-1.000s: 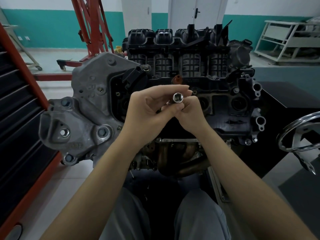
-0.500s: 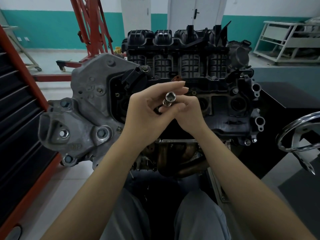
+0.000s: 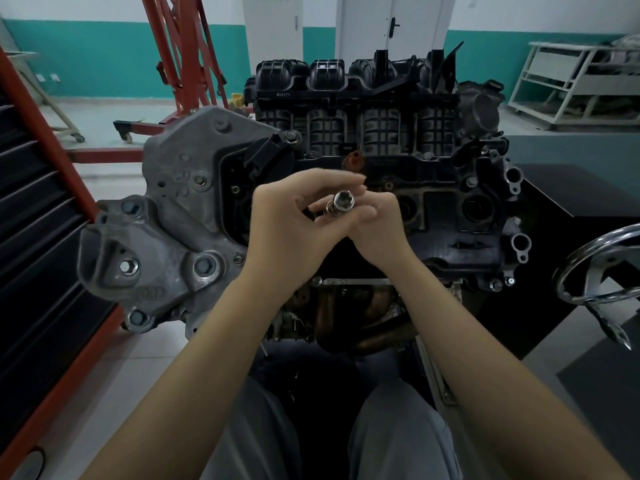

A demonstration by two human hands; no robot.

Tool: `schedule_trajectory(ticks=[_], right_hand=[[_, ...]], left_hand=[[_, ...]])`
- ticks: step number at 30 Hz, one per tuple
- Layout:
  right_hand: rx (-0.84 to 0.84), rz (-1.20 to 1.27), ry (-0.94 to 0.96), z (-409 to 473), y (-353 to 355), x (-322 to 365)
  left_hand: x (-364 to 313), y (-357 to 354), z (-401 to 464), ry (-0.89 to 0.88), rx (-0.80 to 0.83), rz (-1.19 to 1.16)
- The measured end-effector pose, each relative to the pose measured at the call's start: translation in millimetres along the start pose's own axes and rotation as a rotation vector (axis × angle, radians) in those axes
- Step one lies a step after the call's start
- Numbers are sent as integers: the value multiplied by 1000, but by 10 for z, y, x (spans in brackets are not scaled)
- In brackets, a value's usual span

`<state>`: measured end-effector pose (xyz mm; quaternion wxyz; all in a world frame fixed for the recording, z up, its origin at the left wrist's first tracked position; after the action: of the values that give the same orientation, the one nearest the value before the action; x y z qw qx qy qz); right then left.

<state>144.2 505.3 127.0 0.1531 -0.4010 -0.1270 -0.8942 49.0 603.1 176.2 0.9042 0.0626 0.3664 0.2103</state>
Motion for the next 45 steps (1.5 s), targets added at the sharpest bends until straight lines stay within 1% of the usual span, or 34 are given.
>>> schedule_trajectory(ticks=[2, 3, 5, 7, 9, 11, 14, 16, 19, 21, 23, 26, 28, 29, 32, 34, 35, 37, 40, 42, 45], right_hand=[[-10, 0, 10, -4, -3, 20], [-6, 0, 29, -5, 5, 43], [42, -10, 60, -8, -6, 92], [91, -18, 46, -4, -29, 110], [64, -26, 35, -2, -10, 84], [19, -21, 37, -3, 19, 47], [-10, -16, 52, 3, 18, 35], [1, -24, 72, 9, 9, 60], [64, -45, 73, -3, -38, 97], [53, -49, 58, -5, -19, 69], [16, -54, 43, -4, 19, 22], [-3, -38, 16, -3, 18, -1], [6, -29, 36, -9, 15, 22], [21, -33, 49, -9, 12, 39], [93, -47, 34, -14, -26, 72], [71, -38, 15, -9, -11, 42], [41, -29, 9, -9, 12, 15], [0, -12, 4, -5, 44, -25], [8, 0, 16, 0, 35, -14], [44, -30, 46, -6, 12, 32], [83, -61, 35, -6, -17, 65]], left_hand=[[-1, 24, -10, 3, -71, 44], [-6, 22, -12, 1, -77, 42], [5, -1, -10, 13, -25, -42], [15, -35, -5, 18, 66, -134], [9, -64, -8, 9, 123, -159], [6, -46, -8, 8, 80, -123], [2, 26, -10, 13, -60, -12], [13, 28, -12, 28, -76, -10], [38, 0, -23, 50, -5, -137], [38, -16, -32, 47, 51, -197], [37, -22, -32, 43, 63, -173], [34, 11, -43, 35, -65, -14], [36, 25, -62, 29, -132, 23], [33, 20, -66, 25, -134, 17], [48, -24, -59, 29, -20, -77], [36, -57, -50, 21, 74, -92], [36, -63, -48, 19, 89, -74], [31, -37, -48, 25, 34, -9], [31, 29, -60, 21, -89, 41], [33, 28, -56, 16, -79, 26], [59, -4, -50, 54, 27, -120]])
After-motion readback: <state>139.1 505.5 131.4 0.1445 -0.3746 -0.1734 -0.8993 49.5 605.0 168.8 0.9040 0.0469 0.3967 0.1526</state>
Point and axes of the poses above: each hand's wrist, its own z-axis towards the middle knuckle, its own y-axis out of the back of the hand, x = y × z, the point moved 6 cm from there along z, towards the middle knuckle, and after that the axes turned 5 degrees about z, right-handed, at the moved point
